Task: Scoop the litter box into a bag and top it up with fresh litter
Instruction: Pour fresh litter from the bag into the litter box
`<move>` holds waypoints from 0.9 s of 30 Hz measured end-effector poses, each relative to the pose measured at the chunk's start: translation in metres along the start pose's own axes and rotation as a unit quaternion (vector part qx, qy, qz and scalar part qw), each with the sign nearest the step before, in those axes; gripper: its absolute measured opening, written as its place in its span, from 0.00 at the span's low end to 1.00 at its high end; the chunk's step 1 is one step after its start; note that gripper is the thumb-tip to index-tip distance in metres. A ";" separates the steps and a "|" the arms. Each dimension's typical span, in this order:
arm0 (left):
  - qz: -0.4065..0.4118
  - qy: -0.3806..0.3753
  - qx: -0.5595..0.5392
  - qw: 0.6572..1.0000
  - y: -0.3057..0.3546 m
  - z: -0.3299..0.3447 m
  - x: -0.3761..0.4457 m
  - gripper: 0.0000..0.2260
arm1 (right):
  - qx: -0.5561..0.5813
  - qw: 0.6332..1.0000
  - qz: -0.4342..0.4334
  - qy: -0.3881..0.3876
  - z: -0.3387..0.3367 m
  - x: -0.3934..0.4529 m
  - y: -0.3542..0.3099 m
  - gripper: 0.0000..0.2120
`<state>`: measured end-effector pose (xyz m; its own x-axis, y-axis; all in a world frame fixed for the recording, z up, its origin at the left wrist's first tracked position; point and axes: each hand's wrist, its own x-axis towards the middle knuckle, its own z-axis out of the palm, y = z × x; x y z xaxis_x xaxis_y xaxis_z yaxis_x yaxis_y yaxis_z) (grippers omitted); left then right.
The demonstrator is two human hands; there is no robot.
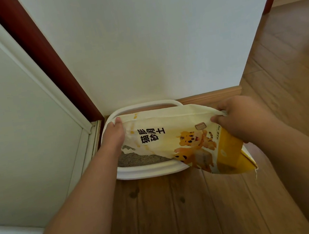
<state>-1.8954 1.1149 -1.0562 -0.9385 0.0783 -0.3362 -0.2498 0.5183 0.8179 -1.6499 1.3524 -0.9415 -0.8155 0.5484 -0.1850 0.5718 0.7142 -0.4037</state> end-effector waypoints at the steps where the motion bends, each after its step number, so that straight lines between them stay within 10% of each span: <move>1: -0.003 0.001 0.001 1.000 -0.001 0.000 0.000 0.31 | 0.000 1.000 -0.001 0.001 0.000 -0.001 -0.001 0.16; 27: -0.035 0.014 0.013 0.999 -0.008 0.006 -0.005 0.29 | 0.026 0.998 -0.024 0.045 -0.003 -0.003 -0.009 0.13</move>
<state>-1.8874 1.1153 -1.0644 -0.9252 0.0177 -0.3792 -0.3094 0.5435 0.7803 -1.6526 1.3458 -0.9349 -0.8288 0.5530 -0.0850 0.5258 0.7181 -0.4560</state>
